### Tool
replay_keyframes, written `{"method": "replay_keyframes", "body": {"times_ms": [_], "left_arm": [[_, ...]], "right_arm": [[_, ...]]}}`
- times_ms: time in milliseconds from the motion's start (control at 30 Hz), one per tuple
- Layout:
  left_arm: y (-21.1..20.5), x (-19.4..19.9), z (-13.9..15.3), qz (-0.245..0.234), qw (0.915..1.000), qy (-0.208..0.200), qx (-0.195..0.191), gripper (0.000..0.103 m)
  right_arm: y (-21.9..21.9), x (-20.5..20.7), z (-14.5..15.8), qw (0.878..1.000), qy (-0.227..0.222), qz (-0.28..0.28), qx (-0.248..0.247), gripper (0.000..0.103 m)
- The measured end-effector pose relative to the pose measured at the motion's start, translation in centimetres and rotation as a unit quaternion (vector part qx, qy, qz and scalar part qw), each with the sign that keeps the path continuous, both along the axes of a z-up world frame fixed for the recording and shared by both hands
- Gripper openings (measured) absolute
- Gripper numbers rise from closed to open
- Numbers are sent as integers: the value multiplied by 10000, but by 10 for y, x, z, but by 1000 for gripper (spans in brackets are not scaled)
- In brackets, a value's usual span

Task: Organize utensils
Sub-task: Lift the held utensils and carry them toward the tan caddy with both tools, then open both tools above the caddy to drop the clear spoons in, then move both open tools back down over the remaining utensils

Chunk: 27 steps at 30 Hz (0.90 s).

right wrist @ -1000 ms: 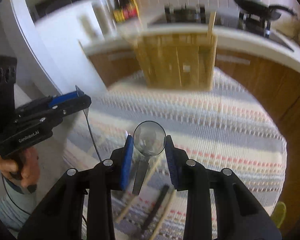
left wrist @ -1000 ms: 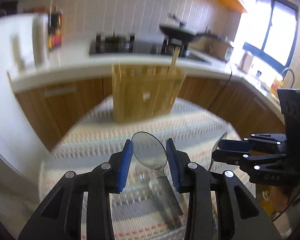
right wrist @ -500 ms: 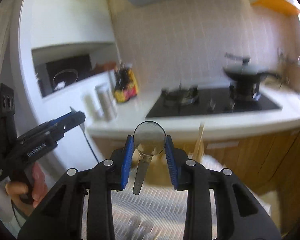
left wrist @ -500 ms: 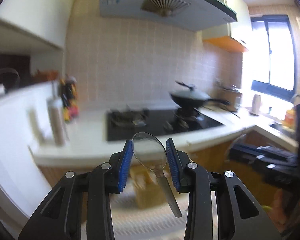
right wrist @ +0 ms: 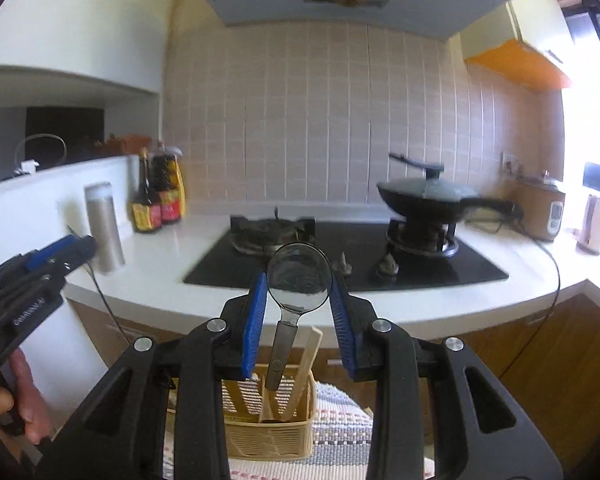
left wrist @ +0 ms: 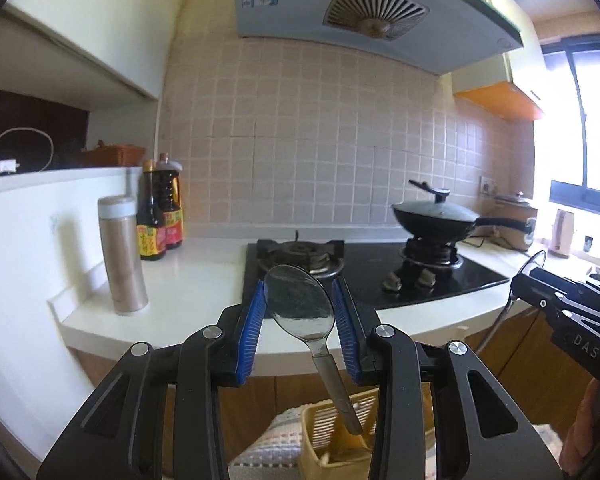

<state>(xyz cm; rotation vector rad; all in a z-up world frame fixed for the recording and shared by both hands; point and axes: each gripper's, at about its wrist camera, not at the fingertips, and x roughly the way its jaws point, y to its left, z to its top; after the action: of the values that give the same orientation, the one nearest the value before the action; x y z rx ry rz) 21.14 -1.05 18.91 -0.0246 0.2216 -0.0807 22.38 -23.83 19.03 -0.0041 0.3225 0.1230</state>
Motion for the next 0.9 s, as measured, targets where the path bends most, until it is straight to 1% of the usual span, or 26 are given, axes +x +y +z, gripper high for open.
{"method": "replay_keyframes", "body": {"times_ms": [133,233,333,400,433,467,500,567,667,767,833,900], "left_arm": [[1,14,-15,73,9998,133,86,33],[2,18,-23,65,9997,198,112,33],[4,20,-25,-88,9993,355,67,35],[7,18,-23,-163,9990,421,27,39],[9,15,-21,-191,9988,444,-4,41],[10,12,-19,-212,9987,459,-30,43],[11,9,-18,-241,9985,480,-70,46],[17,-2,-11,-342,9978,521,-218,48],[23,-21,1,-452,9971,508,-333,48],[27,-44,16,-497,9972,443,-340,49],[28,-60,24,-538,9971,430,-338,51],[29,-79,33,-592,9968,435,-303,51]], "right_arm": [[-1,18,-24,9996,270,-74,-51,29],[0,29,-35,9985,555,17,5,30],[-3,38,-45,9946,1015,165,159,30],[-4,37,-47,9933,1123,214,174,34],[-6,35,-47,9926,1174,239,214,38],[-7,33,-46,9919,1213,273,263,49],[-10,29,-45,9910,1248,320,352,52],[-14,20,-40,9897,1286,405,489,52],[-20,2,-31,9870,1361,513,680,52],[-22,-19,-23,9846,1483,536,758,52],[-22,-36,-18,9812,1586,697,849,52],[-21,-50,-16,9782,1737,730,872,52]]}}
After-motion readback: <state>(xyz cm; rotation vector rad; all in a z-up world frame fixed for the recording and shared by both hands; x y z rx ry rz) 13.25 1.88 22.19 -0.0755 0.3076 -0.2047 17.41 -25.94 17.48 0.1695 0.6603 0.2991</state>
